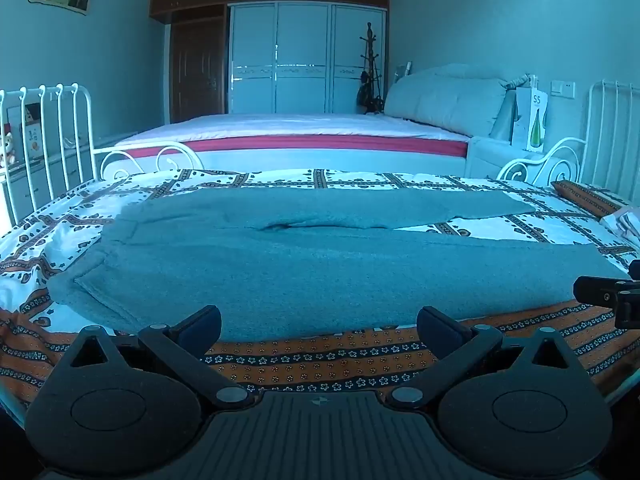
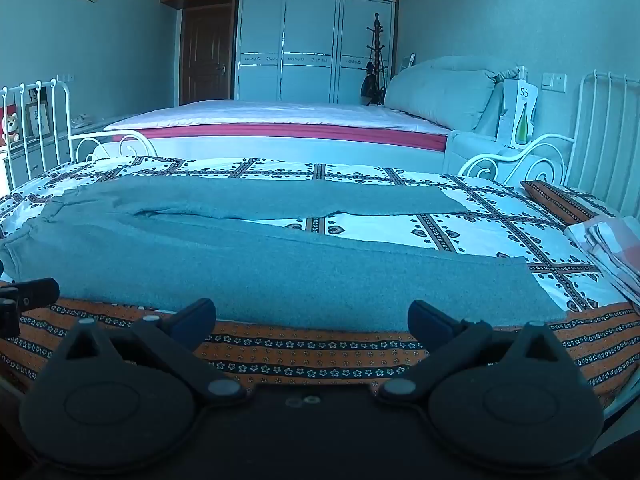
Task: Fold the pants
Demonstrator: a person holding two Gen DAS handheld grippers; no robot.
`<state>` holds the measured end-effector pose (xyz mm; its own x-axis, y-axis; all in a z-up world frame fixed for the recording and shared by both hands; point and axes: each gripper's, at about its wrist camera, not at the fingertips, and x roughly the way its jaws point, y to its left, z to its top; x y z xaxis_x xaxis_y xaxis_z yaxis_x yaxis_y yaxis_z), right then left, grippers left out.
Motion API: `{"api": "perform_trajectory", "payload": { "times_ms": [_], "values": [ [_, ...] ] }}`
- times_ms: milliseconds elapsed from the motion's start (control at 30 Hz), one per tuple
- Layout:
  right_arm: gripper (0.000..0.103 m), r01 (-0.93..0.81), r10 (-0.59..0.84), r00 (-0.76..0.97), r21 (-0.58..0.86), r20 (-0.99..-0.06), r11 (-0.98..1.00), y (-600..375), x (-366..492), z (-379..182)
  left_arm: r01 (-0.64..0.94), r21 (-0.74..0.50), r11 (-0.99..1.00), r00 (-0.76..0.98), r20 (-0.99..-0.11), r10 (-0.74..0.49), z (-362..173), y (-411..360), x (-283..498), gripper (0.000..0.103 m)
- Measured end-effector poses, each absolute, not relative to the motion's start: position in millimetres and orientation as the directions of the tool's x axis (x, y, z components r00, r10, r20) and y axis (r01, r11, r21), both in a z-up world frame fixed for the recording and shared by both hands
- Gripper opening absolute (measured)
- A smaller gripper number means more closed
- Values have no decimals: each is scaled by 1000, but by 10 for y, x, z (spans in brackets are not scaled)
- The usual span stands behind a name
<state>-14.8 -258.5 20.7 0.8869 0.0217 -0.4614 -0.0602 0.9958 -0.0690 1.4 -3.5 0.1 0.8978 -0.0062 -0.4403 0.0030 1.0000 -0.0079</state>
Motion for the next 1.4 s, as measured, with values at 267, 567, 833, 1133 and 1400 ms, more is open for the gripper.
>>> {"api": "perform_trajectory", "payload": {
  "times_ms": [267, 567, 833, 1133, 1400],
  "values": [
    [97, -59, 21, 887, -67, -462, 996, -2585, -151, 210, 4, -7, 1000, 899, -439, -7, 5, -31, 12, 103],
    [97, -59, 21, 887, -67, -461, 996, -2592, -135, 188, 6, -4, 1000, 900, -436, -7, 1, -40, 4, 103],
    [97, -57, 20, 888, -66, -460, 996, -2588, -151, 211, 6, -4, 1000, 901, -433, -7, -2, -39, 2, 103],
    [97, -55, 20, 888, -64, -459, 996, -2601, -163, 235, 4, -1, 1000, 903, -430, -4, 1, -38, -8, 103],
    [97, -55, 20, 888, -63, -459, 996, -2605, -163, 236, 4, 0, 1000, 903, -429, -3, 0, -43, -10, 103]
  ]
}}
